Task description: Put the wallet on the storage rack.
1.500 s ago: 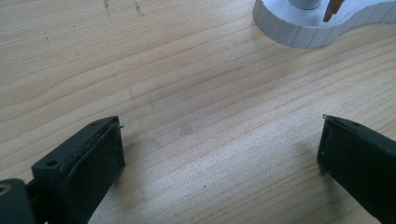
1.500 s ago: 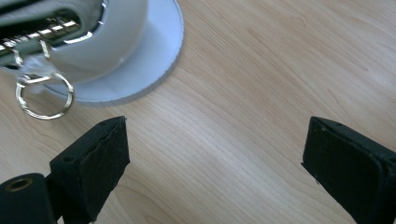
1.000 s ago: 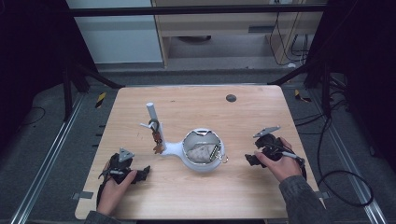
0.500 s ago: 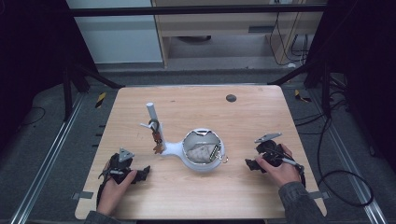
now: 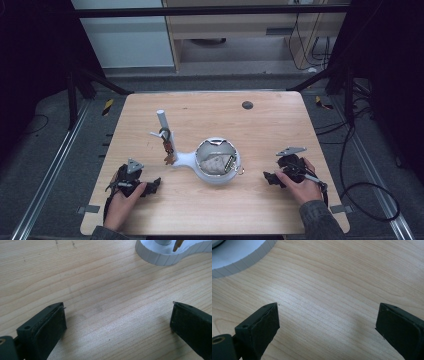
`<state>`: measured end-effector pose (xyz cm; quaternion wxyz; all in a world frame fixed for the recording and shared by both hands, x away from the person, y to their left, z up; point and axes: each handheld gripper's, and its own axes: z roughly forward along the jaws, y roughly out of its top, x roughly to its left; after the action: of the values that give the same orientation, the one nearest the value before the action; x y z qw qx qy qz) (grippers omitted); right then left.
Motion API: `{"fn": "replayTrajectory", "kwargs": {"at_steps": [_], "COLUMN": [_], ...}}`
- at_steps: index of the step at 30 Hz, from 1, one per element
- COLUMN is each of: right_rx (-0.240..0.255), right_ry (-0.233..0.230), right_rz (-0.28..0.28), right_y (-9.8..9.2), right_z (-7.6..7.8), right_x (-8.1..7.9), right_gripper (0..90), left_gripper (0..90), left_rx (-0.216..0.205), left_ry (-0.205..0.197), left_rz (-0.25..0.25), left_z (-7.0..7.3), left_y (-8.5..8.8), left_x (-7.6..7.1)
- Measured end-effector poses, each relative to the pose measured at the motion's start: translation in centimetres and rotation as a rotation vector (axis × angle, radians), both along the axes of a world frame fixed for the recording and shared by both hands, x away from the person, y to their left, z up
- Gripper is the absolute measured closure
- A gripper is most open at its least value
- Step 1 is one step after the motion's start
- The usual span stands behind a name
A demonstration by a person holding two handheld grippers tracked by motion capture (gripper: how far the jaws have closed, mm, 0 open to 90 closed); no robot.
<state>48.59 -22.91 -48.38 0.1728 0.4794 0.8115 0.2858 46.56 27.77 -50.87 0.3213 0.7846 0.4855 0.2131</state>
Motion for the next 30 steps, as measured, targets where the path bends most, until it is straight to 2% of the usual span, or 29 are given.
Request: {"fn": "replayTrajectory", "kwargs": {"at_steps": [3,12,17,25,30], "right_rx": [0.019,0.025,0.022,0.044,0.047], "right_ry": [-0.022,-0.06,-0.068,-0.064,-0.082], "right_rz": [-0.012,-0.054,-0.081,-0.105,-0.115], "right_y": [-0.1,-0.2,-0.2,-0.2,-0.1], "right_z": [-0.3,-0.6,-1.2,-2.2,-2.5], "right_x": [-0.1,0.7,1.2,1.4,1.4], "right_gripper": [4.7,4.8,4.9,4.8,4.1], "left_gripper": [0.0,0.0,0.0,0.0,0.0], "left_rx": [0.0,0.0,-0.001,-0.002,-0.002], "left_ry": [0.0,0.0,0.0,-0.001,0.0], "left_rz": [0.0,0.0,-0.001,-0.002,-0.003], "left_z": [0.0,0.0,0.0,0.0,0.0], "left_y": [0.0,0.0,0.0,0.0,0.0], "left_x": [0.0,0.0,0.0,0.0,0.0]}}
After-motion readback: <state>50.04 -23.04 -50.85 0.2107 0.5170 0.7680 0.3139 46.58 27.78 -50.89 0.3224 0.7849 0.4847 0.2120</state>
